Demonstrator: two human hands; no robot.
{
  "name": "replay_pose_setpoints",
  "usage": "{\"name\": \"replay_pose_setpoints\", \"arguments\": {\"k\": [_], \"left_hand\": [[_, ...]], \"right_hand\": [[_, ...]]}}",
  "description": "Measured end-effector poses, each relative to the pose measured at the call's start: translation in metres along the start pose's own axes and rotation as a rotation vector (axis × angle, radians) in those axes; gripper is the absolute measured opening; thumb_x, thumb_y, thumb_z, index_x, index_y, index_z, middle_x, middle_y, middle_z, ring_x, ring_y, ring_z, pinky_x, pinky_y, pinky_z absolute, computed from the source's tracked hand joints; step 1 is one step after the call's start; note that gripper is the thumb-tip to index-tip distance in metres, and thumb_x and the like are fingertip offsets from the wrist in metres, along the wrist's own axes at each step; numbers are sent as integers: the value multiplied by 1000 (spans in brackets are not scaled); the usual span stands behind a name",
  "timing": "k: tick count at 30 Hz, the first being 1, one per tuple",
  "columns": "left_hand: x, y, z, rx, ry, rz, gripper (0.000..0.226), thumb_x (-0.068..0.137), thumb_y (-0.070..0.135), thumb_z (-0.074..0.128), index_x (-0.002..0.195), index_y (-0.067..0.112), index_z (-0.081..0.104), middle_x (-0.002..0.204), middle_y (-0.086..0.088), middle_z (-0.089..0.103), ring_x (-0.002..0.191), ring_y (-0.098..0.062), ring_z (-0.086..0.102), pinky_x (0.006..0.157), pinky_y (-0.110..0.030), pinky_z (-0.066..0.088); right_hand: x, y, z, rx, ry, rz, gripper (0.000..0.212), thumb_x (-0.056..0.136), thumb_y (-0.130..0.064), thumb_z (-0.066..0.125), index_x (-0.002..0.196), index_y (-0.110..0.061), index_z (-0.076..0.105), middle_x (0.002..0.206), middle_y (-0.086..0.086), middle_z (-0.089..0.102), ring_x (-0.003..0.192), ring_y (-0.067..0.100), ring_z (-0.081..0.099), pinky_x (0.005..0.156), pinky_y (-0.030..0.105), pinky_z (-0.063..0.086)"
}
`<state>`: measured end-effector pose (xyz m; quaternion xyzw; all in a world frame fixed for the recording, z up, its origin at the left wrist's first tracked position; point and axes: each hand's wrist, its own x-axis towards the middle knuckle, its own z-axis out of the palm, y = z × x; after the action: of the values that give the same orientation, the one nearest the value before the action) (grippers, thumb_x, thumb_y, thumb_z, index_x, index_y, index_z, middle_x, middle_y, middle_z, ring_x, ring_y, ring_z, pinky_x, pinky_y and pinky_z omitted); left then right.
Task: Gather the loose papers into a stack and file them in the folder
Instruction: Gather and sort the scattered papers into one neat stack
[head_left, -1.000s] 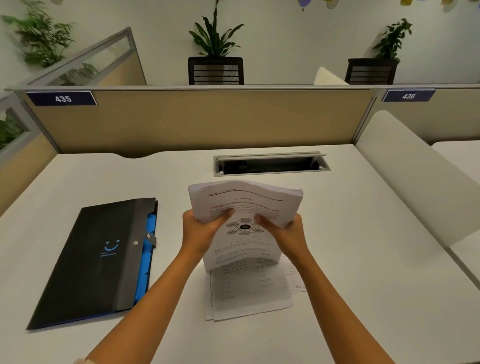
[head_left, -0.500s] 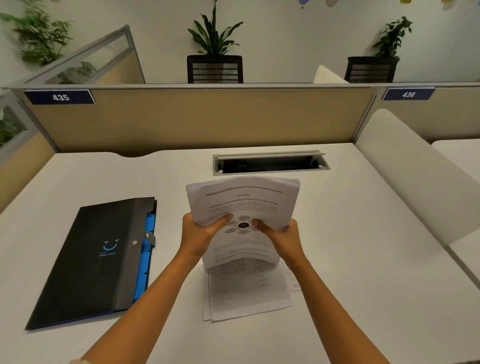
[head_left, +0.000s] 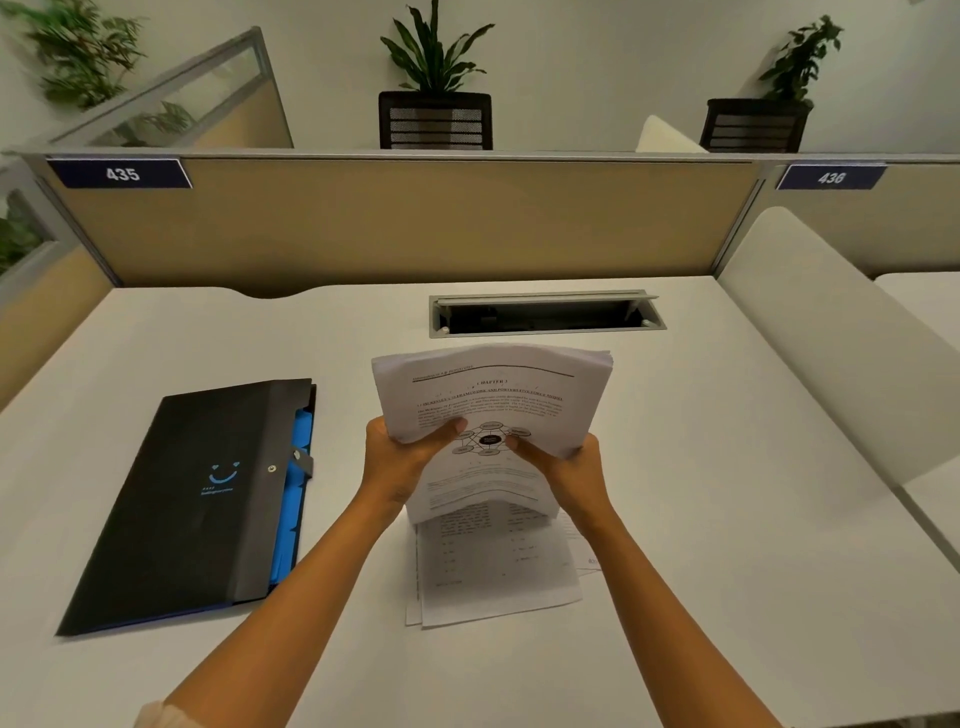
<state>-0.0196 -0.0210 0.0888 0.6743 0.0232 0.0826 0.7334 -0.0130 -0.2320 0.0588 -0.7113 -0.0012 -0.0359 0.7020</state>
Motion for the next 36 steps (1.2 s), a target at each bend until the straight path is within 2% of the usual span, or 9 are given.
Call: {"name": "replay_pose_setpoints", "arguments": {"k": [6, 9, 11, 13, 17, 20, 26, 32, 36], "left_hand": [[-10, -30, 0, 68, 19, -82, 38, 69, 19, 88, 99, 35, 70, 95, 10, 75, 90, -12, 70, 61, -19, 58], [-9, -34, -2, 110, 39, -97, 35, 74, 23, 86, 98, 41, 69, 99, 11, 74, 95, -12, 69, 64, -19, 60], [-6, -29, -5, 110, 66, -74, 33, 75, 22, 86, 91, 47, 71, 91, 21, 75, 90, -2, 70, 64, -15, 58], [-1, -23, -10, 106, 103, -49, 30, 76, 23, 85, 90, 44, 70, 87, 30, 73, 85, 8, 68, 62, -11, 55], [7, -21, -22, 74, 323, -70, 31, 73, 39, 85, 94, 37, 62, 92, 12, 72, 87, -7, 68, 62, -15, 56], [7, -23, -31, -40, 487, -155, 45, 71, 42, 85, 99, 38, 51, 99, 11, 67, 89, -8, 66, 67, -24, 57], [10, -13, -45, -197, 647, -153, 41, 71, 36, 89, 93, 40, 54, 91, 21, 68, 72, 13, 67, 51, -9, 52], [11, -7, -63, -254, 716, -178, 46, 68, 40, 89, 94, 38, 51, 97, 17, 69, 78, 0, 71, 50, -14, 54], [11, -9, -67, -288, 748, -181, 52, 63, 39, 92, 97, 37, 52, 95, 17, 70, 73, 13, 68, 47, -11, 51]], "right_hand": [[-5, 24, -1, -40, -5, 97, 40, 73, -24, 87, 108, -36, 70, 102, -11, 76, 91, 13, 73, 70, 24, 60], [1, 24, -3, -87, -12, 113, 41, 72, -31, 87, 109, -35, 70, 102, -9, 76, 94, 16, 72, 71, 24, 61], [4, 23, -3, -142, -30, 85, 46, 73, -36, 86, 115, -34, 67, 108, -12, 74, 98, 13, 70, 74, 23, 60], [5, 26, -5, -266, -25, 68, 56, 76, -38, 83, 125, -30, 58, 119, -11, 65, 106, 12, 63, 84, 26, 57], [-2, 41, -12, -690, 73, 288, 81, 70, -44, 86, 136, -17, 47, 136, 7, 52, 124, 27, 50, 102, 43, 47], [-14, 46, -7, -876, 39, 433, 102, 62, -59, 84, 141, -18, 36, 141, 8, 43, 132, 29, 42, 103, 46, 43], [-21, 49, 15, -1094, 20, 542, 132, 45, -80, 77, 145, -14, 21, 145, 7, 34, 135, 30, 36, 103, 52, 39], [-14, 46, 34, -1134, -2, 547, 134, 44, -77, 80, 144, -12, 21, 145, 8, 32, 134, 31, 36, 101, 52, 41], [-11, 42, 44, -1105, -1, 574, 127, 44, -69, 86, 140, -10, 26, 143, 8, 33, 133, 32, 37, 100, 51, 42]]}}
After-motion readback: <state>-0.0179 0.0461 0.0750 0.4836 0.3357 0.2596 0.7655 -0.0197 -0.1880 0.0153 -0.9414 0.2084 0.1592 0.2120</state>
